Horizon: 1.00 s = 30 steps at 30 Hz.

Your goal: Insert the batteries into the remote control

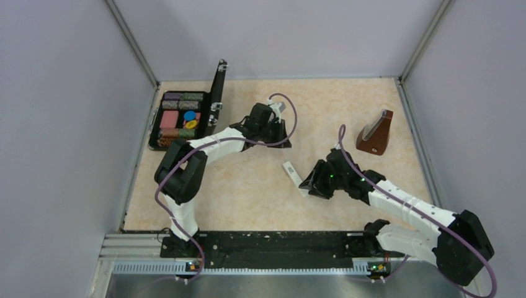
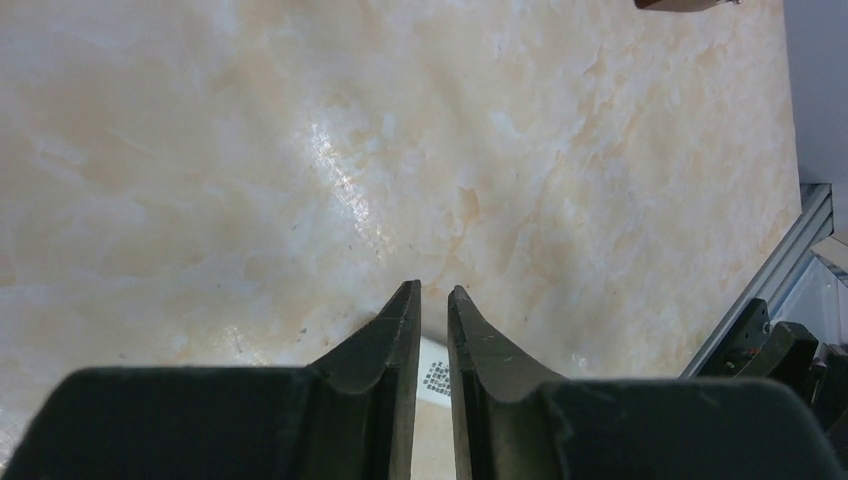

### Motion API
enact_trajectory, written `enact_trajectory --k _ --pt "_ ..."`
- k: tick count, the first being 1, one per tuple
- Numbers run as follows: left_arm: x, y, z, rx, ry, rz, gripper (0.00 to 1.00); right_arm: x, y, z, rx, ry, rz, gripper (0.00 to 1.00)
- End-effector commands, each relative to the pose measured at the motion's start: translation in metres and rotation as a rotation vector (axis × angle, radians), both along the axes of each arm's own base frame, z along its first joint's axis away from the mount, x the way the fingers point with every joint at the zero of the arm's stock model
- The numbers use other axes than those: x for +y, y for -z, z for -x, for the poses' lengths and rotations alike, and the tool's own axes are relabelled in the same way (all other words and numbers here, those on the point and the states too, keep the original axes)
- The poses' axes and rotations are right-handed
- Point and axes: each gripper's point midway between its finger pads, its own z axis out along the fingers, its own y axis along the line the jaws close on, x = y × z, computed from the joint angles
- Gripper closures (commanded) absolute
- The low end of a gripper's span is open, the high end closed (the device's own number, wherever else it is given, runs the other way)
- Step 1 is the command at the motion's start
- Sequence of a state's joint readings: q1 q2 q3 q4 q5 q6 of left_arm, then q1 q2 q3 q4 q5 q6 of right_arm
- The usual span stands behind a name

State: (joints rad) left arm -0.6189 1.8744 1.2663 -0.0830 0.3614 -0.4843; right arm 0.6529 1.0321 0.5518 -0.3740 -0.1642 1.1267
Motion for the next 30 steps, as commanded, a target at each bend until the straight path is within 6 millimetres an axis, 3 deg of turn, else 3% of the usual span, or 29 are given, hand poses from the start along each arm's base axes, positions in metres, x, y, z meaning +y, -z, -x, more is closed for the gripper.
enact_trajectory --k 1,3,9,13,15,21,25,30 --pt "-0.003 -0.005 -0.003 0.001 0.006 0.015 0.78 -0.006 -0.009 -0.009 -0.072 -0.045 0.058 0.52" --pt "0.001 -0.008 -0.001 -0.002 -0.008 0.017 0.77 -0.008 -0.010 -0.015 -0.114 -0.104 0.121 0.50" --pt "0.030 -0.025 0.002 -0.039 -0.139 0.023 0.73 -0.011 -0.006 -0.041 -0.268 -0.328 0.316 0.29" --pt "0.056 -0.030 0.008 -0.044 -0.250 0.017 0.71 -0.002 0.006 -0.052 -0.305 -0.462 0.421 0.24" --pt "0.072 -0.027 0.013 -0.029 -0.322 -0.002 0.70 0.002 0.017 -0.054 -0.309 -0.516 0.490 0.25" --pt "0.121 -0.026 0.023 -0.035 -0.526 -0.065 0.56 0.016 0.032 -0.053 -0.364 -0.622 0.610 0.35" --pt "0.141 -0.025 0.029 -0.033 -0.600 -0.069 0.46 0.018 0.039 -0.052 -0.364 -0.639 0.643 0.43" --pt "0.155 -0.025 0.032 -0.033 -0.647 -0.047 0.43 0.020 0.048 -0.048 -0.357 -0.662 0.664 0.43"
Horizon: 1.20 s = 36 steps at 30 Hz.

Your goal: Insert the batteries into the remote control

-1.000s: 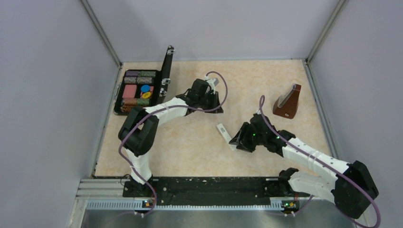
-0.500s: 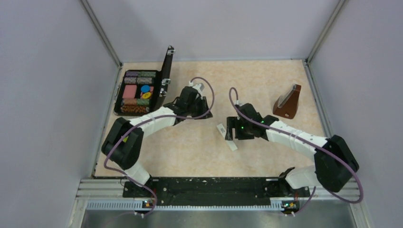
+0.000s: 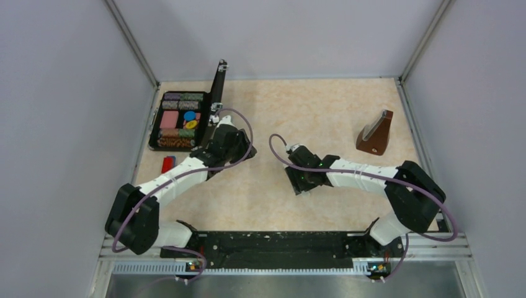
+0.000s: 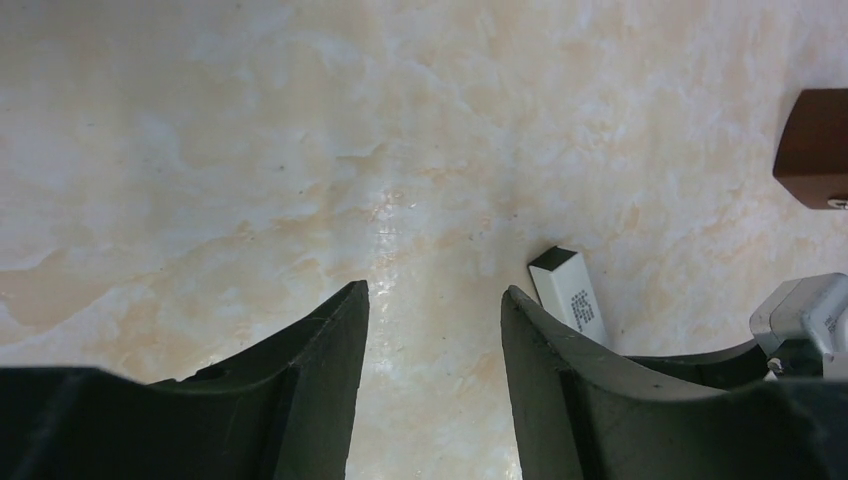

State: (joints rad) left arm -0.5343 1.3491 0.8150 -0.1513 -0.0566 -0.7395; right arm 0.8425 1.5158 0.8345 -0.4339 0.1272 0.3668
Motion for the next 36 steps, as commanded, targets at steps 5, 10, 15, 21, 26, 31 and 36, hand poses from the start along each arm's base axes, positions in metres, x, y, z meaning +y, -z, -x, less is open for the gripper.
enact_trajectory --k 5,10,15,21,26,31,36 --pt "0.021 -0.008 -0.002 -0.034 -0.095 0.039 0.42 0.013 -0.007 -0.014 -0.072 -0.022 0.006 0.59" --pt "0.024 -0.010 0.002 -0.046 -0.098 0.048 0.38 0.016 -0.008 -0.013 -0.061 -0.019 -0.007 0.77" --pt "0.026 -0.012 0.006 -0.059 -0.100 0.064 0.36 0.024 -0.014 -0.011 -0.047 -0.009 -0.051 0.83" --pt "0.009 -0.024 0.019 -0.117 -0.014 0.198 0.31 0.056 -0.040 -0.004 0.021 -0.013 -0.257 0.85" --pt "-0.011 -0.035 0.038 -0.168 0.114 0.338 0.31 0.096 -0.078 0.007 0.109 -0.046 -0.492 0.86" --pt "-0.010 -0.064 0.052 -0.258 0.149 0.406 0.30 0.123 -0.116 0.010 0.156 -0.054 -0.685 0.88" --pt "0.010 -0.099 0.064 -0.347 0.097 0.412 0.27 0.140 -0.154 0.011 0.183 -0.050 -0.855 0.87"
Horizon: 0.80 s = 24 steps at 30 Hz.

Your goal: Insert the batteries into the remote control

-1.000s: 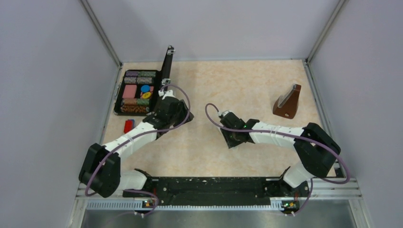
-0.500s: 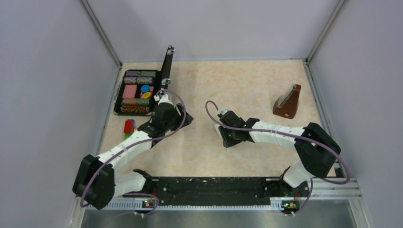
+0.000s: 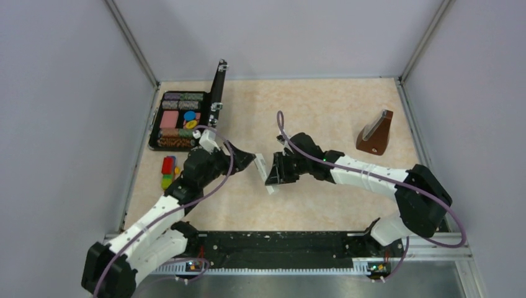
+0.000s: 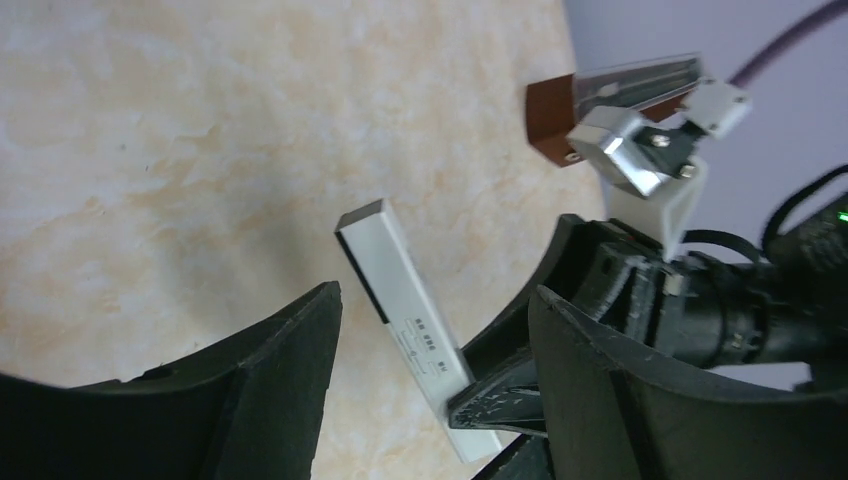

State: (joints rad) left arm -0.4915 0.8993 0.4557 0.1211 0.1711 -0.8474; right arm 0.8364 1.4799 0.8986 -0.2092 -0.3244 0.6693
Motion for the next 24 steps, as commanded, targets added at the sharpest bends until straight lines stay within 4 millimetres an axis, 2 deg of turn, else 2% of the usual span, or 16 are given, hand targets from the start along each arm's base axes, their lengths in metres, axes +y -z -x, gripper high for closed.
enact_trajectory --k 1,4,8,11,14,16,19,24 --pt "0.010 -0.061 0.009 -0.162 -0.027 0.086 0.25 0.036 -0.084 -0.009 -0.024 -0.004 -0.309 0.87" --pt "0.018 -0.095 0.021 -0.233 -0.039 0.138 0.21 0.044 -0.115 -0.010 -0.009 -0.004 -0.409 0.88" --pt "0.017 -0.138 0.038 -0.272 0.008 0.191 0.18 0.046 -0.173 -0.010 -0.030 -0.002 -0.522 0.88" --pt "0.013 -0.162 0.046 -0.279 0.049 0.228 0.13 0.043 -0.210 -0.010 -0.056 -0.008 -0.596 0.88" --pt "0.013 -0.176 0.047 -0.276 0.044 0.251 0.09 0.042 -0.239 -0.006 -0.073 -0.024 -0.670 0.88" --pt "0.017 -0.183 0.047 -0.286 0.023 0.254 0.08 0.041 -0.253 -0.003 -0.078 -0.034 -0.710 0.88" --pt "0.017 -0.193 0.045 -0.308 0.015 0.274 0.07 0.040 -0.262 0.003 -0.075 -0.056 -0.746 0.88" --pt "-0.005 -0.218 0.055 -0.365 0.160 0.377 0.08 0.039 -0.272 0.011 -0.060 -0.083 -0.798 0.88"
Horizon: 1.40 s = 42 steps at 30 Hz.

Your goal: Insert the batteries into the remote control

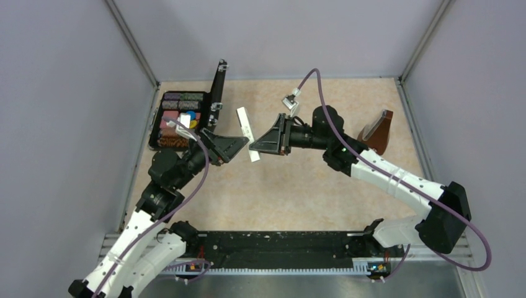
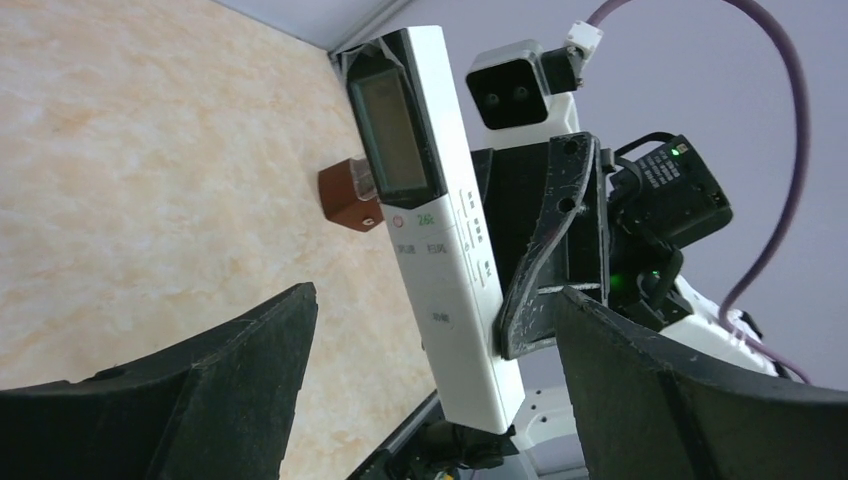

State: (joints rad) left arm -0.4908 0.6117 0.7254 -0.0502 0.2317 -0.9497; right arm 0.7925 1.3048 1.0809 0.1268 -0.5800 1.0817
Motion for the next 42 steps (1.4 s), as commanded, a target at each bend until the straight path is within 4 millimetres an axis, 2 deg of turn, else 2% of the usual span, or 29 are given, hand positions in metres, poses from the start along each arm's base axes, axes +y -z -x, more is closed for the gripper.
enact_trajectory --k 1,6,14,20,22,25,26,27,29,30,31,33,37,39,42 --pt "-0.018 -0.044 0.011 -0.113 0.137 0.112 0.08 -0.005 -0.044 0.011 -0.053 -0.042 -0.135 0.88" --pt "-0.025 -0.047 0.007 -0.101 0.164 0.171 0.17 -0.005 -0.048 0.017 -0.036 -0.068 -0.177 0.89" --pt "-0.022 -0.046 -0.002 -0.069 0.128 0.245 0.47 -0.007 -0.040 0.021 -0.006 -0.080 -0.182 0.89" --pt "-0.025 -0.035 -0.005 -0.041 0.136 0.251 0.63 -0.007 -0.037 0.023 0.017 -0.091 -0.187 0.88" --pt "-0.026 -0.034 -0.006 -0.038 0.140 0.250 0.72 -0.007 -0.034 0.023 0.026 -0.091 -0.180 0.88" --pt "-0.027 -0.032 -0.008 -0.036 0.138 0.244 0.96 -0.005 -0.027 0.021 0.053 -0.087 -0.155 0.85" --pt "-0.027 -0.031 -0.008 -0.035 0.136 0.240 1.00 -0.006 -0.026 0.021 0.056 -0.082 -0.148 0.81" --pt "-0.027 -0.029 -0.009 -0.033 0.134 0.235 1.00 -0.006 -0.023 0.020 0.065 -0.077 -0.139 0.75" --pt "-0.027 -0.027 -0.011 -0.033 0.124 0.221 1.00 -0.007 -0.018 0.019 0.075 -0.059 -0.119 0.53" --pt "-0.027 -0.025 -0.012 -0.028 0.119 0.215 1.00 -0.009 -0.011 0.017 0.090 -0.035 -0.102 0.39" --pt "-0.026 -0.024 -0.013 -0.027 0.114 0.208 1.00 -0.011 -0.010 0.016 0.088 -0.022 -0.100 0.31" --pt "-0.026 -0.020 -0.015 -0.023 0.102 0.186 1.00 -0.016 0.004 0.011 0.104 0.016 -0.064 0.15" --pt "-0.022 -0.002 -0.021 0.015 0.056 0.087 1.00 -0.028 0.029 0.006 0.132 0.066 0.004 0.03" --pt "-0.019 0.011 -0.026 0.035 0.026 0.016 1.00 -0.036 0.041 0.004 0.142 0.101 0.048 0.01" --pt "-0.009 0.052 -0.032 0.144 -0.027 -0.147 1.00 -0.053 0.067 0.000 0.138 0.173 0.167 0.01"
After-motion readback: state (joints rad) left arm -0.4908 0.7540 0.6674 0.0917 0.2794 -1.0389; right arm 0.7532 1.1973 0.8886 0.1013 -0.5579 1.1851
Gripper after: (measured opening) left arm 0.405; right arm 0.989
